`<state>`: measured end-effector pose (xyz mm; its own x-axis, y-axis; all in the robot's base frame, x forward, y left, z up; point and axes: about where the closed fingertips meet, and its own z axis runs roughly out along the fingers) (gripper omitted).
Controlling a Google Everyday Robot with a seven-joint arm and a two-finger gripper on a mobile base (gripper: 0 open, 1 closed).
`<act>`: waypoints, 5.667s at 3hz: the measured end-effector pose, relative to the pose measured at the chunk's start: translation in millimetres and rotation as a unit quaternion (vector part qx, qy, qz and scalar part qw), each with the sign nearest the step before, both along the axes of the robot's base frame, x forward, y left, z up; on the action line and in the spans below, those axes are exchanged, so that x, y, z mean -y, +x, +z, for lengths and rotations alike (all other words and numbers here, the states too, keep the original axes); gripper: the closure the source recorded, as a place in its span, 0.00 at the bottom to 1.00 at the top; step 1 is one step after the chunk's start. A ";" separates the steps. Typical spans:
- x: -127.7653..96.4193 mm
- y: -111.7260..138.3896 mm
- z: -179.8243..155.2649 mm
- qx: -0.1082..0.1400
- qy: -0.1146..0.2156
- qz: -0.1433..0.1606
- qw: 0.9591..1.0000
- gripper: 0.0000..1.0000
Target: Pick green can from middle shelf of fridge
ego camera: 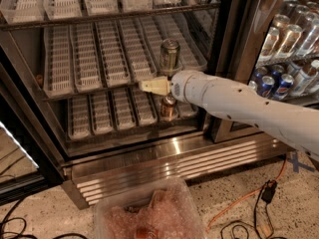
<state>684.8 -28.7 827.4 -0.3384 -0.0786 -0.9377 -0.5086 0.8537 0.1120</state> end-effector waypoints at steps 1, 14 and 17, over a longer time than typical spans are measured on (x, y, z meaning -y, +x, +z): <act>-3.1 7.8 11.8 0.047 0.006 -0.027 0.999 0.00; -9.9 110.8 0.5 0.162 0.004 -0.022 0.987 0.66; -14.1 110.2 5.9 0.163 0.029 -0.011 0.986 1.00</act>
Offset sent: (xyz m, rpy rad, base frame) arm 0.0061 0.0039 0.0099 0.0115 -0.0813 -0.0450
